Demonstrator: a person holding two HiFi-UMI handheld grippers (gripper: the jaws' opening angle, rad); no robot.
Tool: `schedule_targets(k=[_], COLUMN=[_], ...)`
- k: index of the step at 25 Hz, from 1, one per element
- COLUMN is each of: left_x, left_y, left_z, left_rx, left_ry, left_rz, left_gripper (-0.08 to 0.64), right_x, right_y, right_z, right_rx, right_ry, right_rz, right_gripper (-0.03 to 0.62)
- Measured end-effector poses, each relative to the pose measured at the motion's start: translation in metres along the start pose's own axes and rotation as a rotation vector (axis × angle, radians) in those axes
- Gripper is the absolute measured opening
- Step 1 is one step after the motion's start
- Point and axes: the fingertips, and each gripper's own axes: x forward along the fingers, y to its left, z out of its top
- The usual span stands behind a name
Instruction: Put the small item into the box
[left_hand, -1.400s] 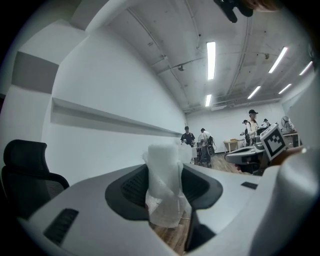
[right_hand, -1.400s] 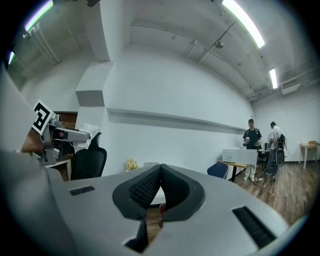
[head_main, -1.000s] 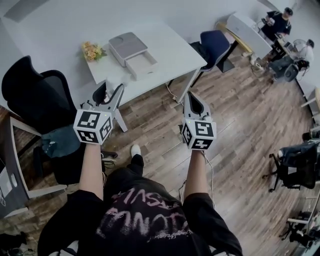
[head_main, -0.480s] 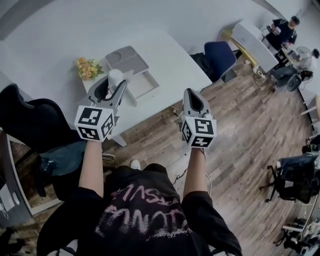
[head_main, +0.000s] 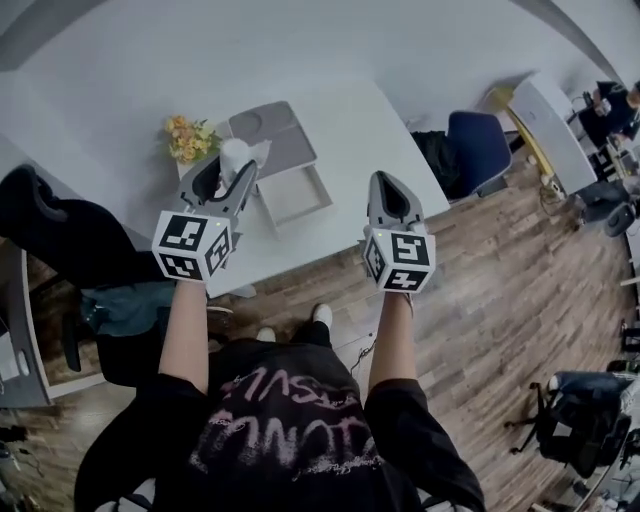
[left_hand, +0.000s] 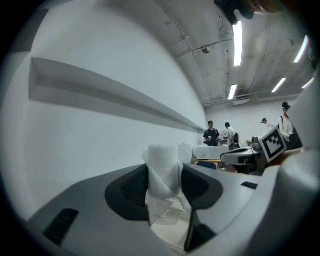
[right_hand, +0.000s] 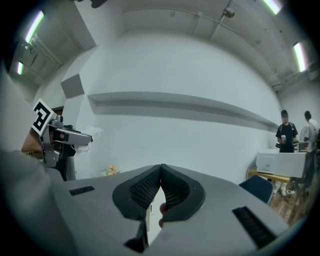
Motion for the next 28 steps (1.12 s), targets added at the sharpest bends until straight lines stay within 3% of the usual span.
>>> schedule_targets(k=[10,17,28], left_x=[0.035,0.050,0.066], left_y=[0.007,0.016,0.040], left_z=[-0.003,0.000,0.001], left_rx=[-0.014,-0.016,-0.023], left_ry=[0.027,0.012,0.013], left_rz=[0.191,0.268,0.288], left_gripper=[0.183,0.183,0.183], right_x=[0.071,0.100,0.131], right_y=[-0.034,-0.039,-0.033], right_z=[-0.003,0.002,0.010], right_rx=[-0.018,-0.014,-0.027], right_ry=[0.006,-0.007,-0.032], right_rz=[0.189,0.245,0.270], right_gripper=[0.011,0.011,0.011])
